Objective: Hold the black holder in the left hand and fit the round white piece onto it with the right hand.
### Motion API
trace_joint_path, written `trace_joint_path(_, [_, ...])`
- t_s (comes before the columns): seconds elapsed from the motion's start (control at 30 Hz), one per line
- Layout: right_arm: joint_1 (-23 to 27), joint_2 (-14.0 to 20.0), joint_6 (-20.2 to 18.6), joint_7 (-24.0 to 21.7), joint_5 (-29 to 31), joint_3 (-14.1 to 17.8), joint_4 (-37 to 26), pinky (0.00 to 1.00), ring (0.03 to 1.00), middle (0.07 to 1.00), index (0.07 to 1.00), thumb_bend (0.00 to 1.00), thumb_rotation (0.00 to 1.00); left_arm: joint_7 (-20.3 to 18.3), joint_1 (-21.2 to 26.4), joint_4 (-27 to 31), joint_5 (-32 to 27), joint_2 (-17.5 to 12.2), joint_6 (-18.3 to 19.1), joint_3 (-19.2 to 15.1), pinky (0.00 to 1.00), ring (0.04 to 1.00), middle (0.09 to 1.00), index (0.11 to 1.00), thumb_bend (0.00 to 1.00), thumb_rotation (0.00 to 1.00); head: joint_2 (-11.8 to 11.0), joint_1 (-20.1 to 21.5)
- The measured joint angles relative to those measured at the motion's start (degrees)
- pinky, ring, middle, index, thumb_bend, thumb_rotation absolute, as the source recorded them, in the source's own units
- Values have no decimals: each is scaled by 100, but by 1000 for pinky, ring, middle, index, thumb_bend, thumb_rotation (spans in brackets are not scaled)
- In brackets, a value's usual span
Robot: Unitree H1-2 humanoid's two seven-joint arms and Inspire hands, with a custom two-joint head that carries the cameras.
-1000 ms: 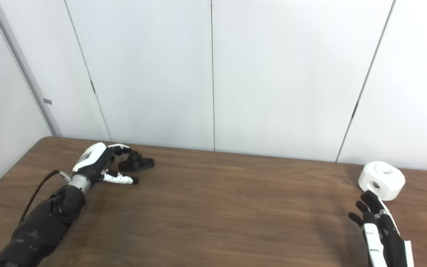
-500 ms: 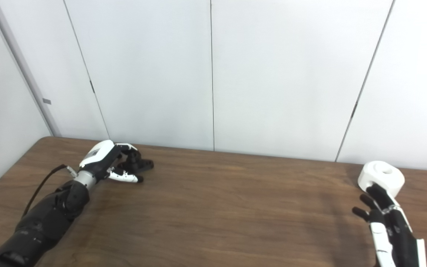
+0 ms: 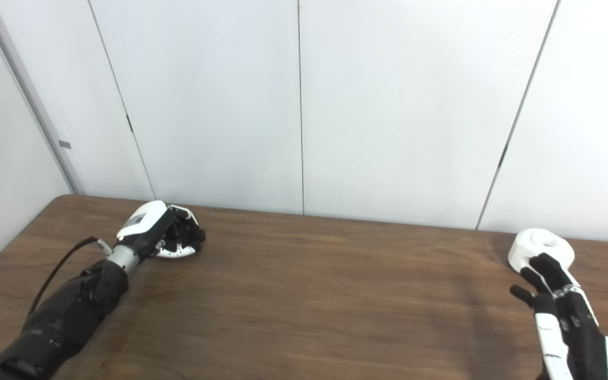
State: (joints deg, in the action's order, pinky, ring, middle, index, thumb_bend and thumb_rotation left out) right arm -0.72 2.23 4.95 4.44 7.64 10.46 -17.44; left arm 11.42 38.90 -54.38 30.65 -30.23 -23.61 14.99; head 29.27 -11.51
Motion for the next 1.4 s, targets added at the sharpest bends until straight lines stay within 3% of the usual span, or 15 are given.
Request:
trace_joint_path(0.47, [26, 7, -12, 3, 22, 19, 1, 710, 819, 832, 791, 501, 653, -18, -47, 141, 6, 0, 137, -27, 684, 729, 669, 486, 518, 56, 35, -35])
trace_joint_path(0.67, [37, 5, -12, 19, 15, 21, 1, 703, 814, 829, 788, 470, 645, -38, -52, 191, -19, 0, 163, -60, 651, 724, 704, 490, 523, 66, 44, -53])
trace_joint_path(0.7, [37, 4, -12, 19, 14, 20, 1, 704, 814, 829, 788, 473, 644, -52, -53, 195, -33, 0, 163, -77, 660, 738, 731, 575, 708, 136, 44, -53])
trace_joint_path(0.73, [38, 4, -12, 19, 15, 21, 1, 704, 813, 829, 789, 477, 645, -82, -58, 222, -39, -1, 170, -97, 669, 749, 752, 639, 817, 176, 53, -61])
trace_joint_path(0.77, [38, 3, -12, 19, 14, 20, 1, 703, 812, 828, 789, 481, 645, -103, -67, 250, -40, -3, 176, -112, 676, 759, 771, 688, 893, 204, 53, -62])
trace_joint_path(0.87, [39, -7, -12, 31, 10, 21, 0, 707, 815, 829, 790, 494, 646, -219, -119, 365, -40, -19, 244, -132, 702, 808, 850, 844, 989, 286, 79, -62])
trace_joint_path(1.03, [43, -10, -9, 36, 24, 20, 1, 704, 814, 827, 787, 495, 642, -474, -165, 450, -123, -35, 367, -198, 732, 847, 906, 958, 1000, 347, 9, -79])
trace_joint_path(1.4, [51, 1, 2, 21, 48, 19, 16, 692, 805, 823, 785, 493, 641, -840, -217, 628, -177, -191, 641, -256, 781, 894, 938, 993, 1000, 349, 70, -114])
